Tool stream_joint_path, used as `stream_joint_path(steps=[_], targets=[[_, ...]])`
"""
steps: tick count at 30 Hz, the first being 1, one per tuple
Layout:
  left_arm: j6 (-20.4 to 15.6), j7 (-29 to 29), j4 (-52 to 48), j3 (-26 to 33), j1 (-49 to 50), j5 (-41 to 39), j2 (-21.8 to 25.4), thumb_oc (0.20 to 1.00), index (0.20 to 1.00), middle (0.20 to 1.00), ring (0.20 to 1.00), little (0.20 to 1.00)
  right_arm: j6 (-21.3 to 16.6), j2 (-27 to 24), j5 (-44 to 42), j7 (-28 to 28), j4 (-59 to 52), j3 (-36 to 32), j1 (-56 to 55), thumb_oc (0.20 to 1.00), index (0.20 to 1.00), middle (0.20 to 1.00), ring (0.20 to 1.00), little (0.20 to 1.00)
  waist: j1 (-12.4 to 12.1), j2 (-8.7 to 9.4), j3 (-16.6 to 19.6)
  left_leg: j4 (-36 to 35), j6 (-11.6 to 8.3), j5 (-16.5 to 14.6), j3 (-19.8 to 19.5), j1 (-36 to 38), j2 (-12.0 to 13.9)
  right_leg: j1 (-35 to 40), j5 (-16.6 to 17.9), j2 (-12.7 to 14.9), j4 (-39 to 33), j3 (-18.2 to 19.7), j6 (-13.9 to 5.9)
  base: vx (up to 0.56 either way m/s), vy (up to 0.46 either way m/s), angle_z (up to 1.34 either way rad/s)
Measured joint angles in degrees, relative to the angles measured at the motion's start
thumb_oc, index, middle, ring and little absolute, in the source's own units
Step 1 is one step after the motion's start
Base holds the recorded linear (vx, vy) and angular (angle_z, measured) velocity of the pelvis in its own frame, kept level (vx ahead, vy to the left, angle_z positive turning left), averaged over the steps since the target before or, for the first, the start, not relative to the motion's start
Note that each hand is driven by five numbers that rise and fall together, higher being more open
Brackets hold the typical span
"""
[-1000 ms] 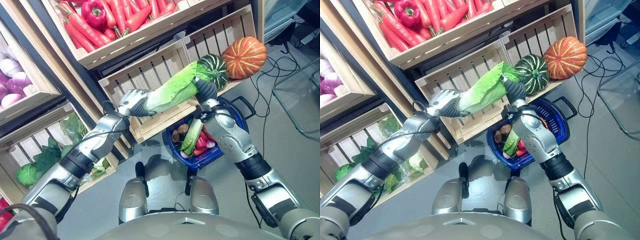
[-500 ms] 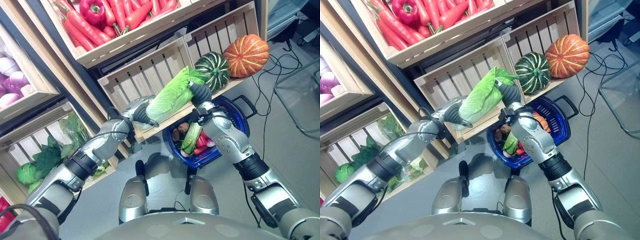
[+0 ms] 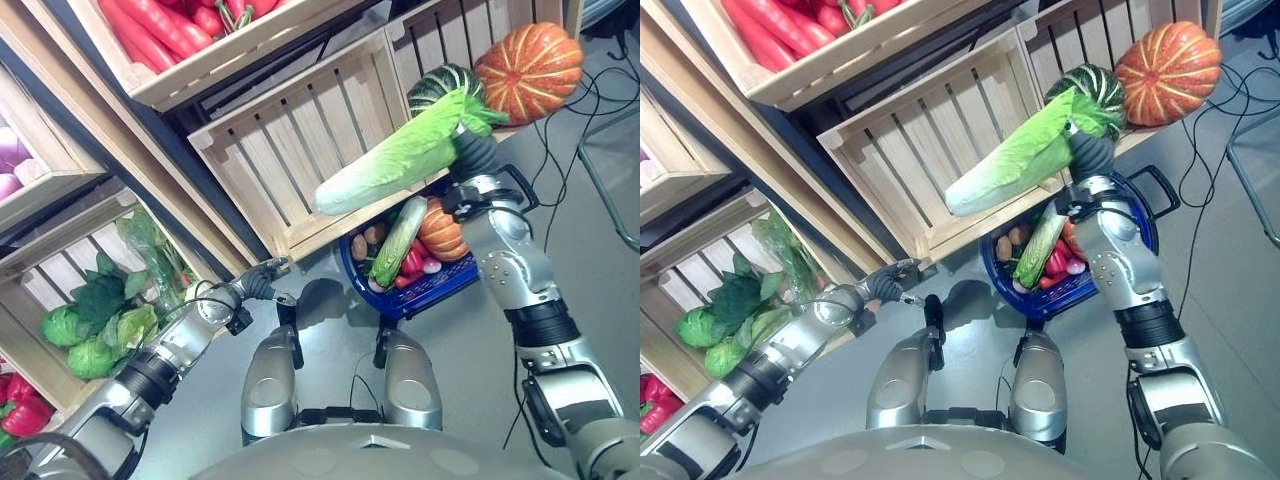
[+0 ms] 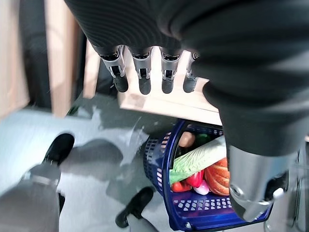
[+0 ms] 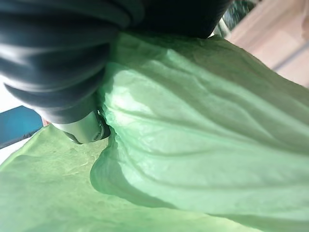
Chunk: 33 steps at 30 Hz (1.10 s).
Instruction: Pick up fruits and vegetables into the basket
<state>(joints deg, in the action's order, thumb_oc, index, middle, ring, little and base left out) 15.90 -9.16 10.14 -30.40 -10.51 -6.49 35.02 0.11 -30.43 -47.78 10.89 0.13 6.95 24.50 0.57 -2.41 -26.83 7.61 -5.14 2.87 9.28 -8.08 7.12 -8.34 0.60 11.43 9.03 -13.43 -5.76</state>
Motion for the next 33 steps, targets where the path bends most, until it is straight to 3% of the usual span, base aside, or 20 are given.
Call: stream_joint_path(steps=[8,18,24,33], targets=[[-5.3,1.1,0.4,5.9,5.1,-11.7,-0.2,1.0,1.0,1.0,1.0,1.0,-2.3,-2.1,-0.6,-2.6,0.8,-6.8,-5.8,0.2,0.2,0.2,0.2,0.2,1.3,-0.5,-2.1,0.3,0.25,0.2,0.6,-2.2,0.0,-2.7,0.0,0.1,0.7,0.3,0.01,-0.06,-0.041,-0.03],[-8.6,-1.6,1.2,6.1,8.4,-12.1,0.0,1.0,1.0,1.0,1.0,1.0,-5.5,-5.2,-0.7,-3.1,2.2,-11.5,-9.0,0.2,0.2,0.2,0.2,0.2,2.6,-1.3,-4.1,1.1,0.49,0.3,2.1,-6.6,-0.1,-9.2,0.0,0.5,3.3,2.1,0.08,-0.06,-0.02,-0.08],[-10.0,1.1,7.3,5.3,8.5,-14.1,-1.0,1.0,1.0,1.0,1.0,1.0,-7.6,-5.4,-3.0,-2.4,3.0,-12.0,-9.6,0.2,0.2,0.2,0.2,0.2,2.9,-2.43,-4.6,2.0,0.72,0.8,3.3,-11.8,-0.2,-16.5,-0.3,1.0,6.7,3.5,0.51,-0.05,-0.018,-0.11],[-15.8,3.0,10.0,5.4,8.8,-17.9,-3.1,1.0,1.0,1.0,1.0,1.0,-7.5,-6.2,-2.9,0.3,6.2,-12.8,-8.7,0.2,0.2,0.2,0.2,0.2,2.1,-3.84,-5.2,2.3,0.89,2.1,4.2,-17.9,-0.8,-25.9,-1.5,2.2,12.3,4.9,1.3,-0.02,-0.007,-0.03]])
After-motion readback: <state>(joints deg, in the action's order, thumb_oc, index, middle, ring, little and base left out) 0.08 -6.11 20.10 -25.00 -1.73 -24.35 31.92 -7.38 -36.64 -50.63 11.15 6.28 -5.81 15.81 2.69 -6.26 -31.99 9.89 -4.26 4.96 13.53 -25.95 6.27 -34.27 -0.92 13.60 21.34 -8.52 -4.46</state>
